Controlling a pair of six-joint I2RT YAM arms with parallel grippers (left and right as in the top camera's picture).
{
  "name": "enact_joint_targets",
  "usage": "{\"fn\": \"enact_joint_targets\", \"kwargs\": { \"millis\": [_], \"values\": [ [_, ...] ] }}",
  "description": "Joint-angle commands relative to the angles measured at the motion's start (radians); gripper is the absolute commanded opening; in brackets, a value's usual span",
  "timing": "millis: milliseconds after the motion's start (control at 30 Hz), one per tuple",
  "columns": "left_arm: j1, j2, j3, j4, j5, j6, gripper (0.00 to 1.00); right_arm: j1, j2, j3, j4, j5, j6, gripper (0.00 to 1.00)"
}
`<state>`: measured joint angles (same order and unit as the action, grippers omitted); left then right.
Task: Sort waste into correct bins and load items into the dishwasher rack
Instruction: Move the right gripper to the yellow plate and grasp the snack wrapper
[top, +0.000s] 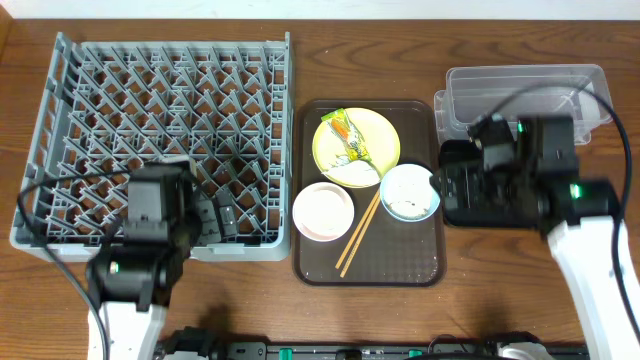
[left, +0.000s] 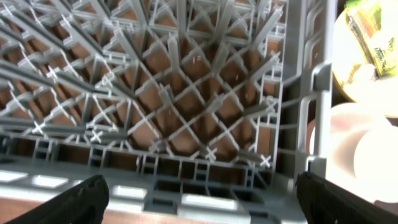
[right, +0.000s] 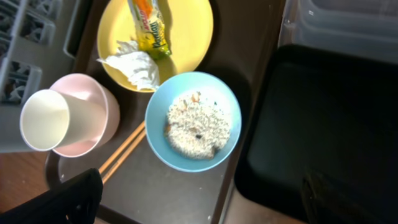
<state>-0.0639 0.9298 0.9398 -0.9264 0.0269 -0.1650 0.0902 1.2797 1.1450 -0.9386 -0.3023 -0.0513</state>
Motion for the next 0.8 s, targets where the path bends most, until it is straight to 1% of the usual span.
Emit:
{"fn": "enact_joint_targets", "kwargs": {
  "millis": [0, 33, 133, 200, 233, 300, 367, 400, 533, 567, 633, 767],
  "values": [
    [-0.004, 0.064, 0.047, -0.039, 0.016, -0.013, 0.98, 0.008, 0.087, 0.096, -0.006, -0.006, -0.058, 0.99],
    [-0.004, 0.073, 0.046, -0.043, 0.016, -0.013, 0.98, 0.008, 0.105, 0.106, 0.01, -0.038, -0.051, 0.99],
    [-0.004, 0.093, 0.046, -0.05, 0.015, -0.013, 0.98, 0.013, 0.146, 0.108, 0.126, -0.185, -0.032, 0.99],
    [-0.004, 0.095, 0.046, -0.052, 0.015, -0.013, 0.98, 0.029, 0.169, 0.108, 0.187, -0.202, -0.032, 0.97],
    [-0.004, 0.095, 0.046, -0.052, 0.014, -0.013, 0.98, 0.042, 0.182, 0.108, 0.208, -0.196, -0.032, 0.95],
    [-0.004, 0.095, 0.046, -0.05, 0.015, -0.013, 0.98, 0.077, 0.209, 0.108, 0.246, -0.184, -0.032, 0.85],
    [-0.004, 0.095, 0.046, -0.05, 0.015, -0.013, 0.98, 0.129, 0.245, 0.108, 0.275, -0.129, -0.032, 0.75],
    [-0.004, 0.095, 0.046, -0.05, 0.015, -0.013, 0.98, 0.155, 0.264, 0.108, 0.286, -0.089, -0.032, 0.71],
    [-0.004, 0.095, 0.046, -0.05, 0.015, -0.013, 0.98, 0.241, 0.343, 0.108, 0.311, 0.001, -0.032, 0.68],
    [-0.004, 0.095, 0.046, -0.05, 0.015, -0.013, 0.98, 0.26, 0.366, 0.108, 0.318, 0.019, -0.032, 0.64],
    [-0.004, 0.095, 0.046, -0.05, 0.014, -0.013, 0.98, 0.294, 0.407, 0.108, 0.329, 0.05, -0.032, 0.61],
    [-0.004, 0.095, 0.046, -0.05, 0.014, -0.013, 0.98, 0.344, 0.492, 0.108, 0.354, 0.074, -0.03, 0.6]
  ]
}}
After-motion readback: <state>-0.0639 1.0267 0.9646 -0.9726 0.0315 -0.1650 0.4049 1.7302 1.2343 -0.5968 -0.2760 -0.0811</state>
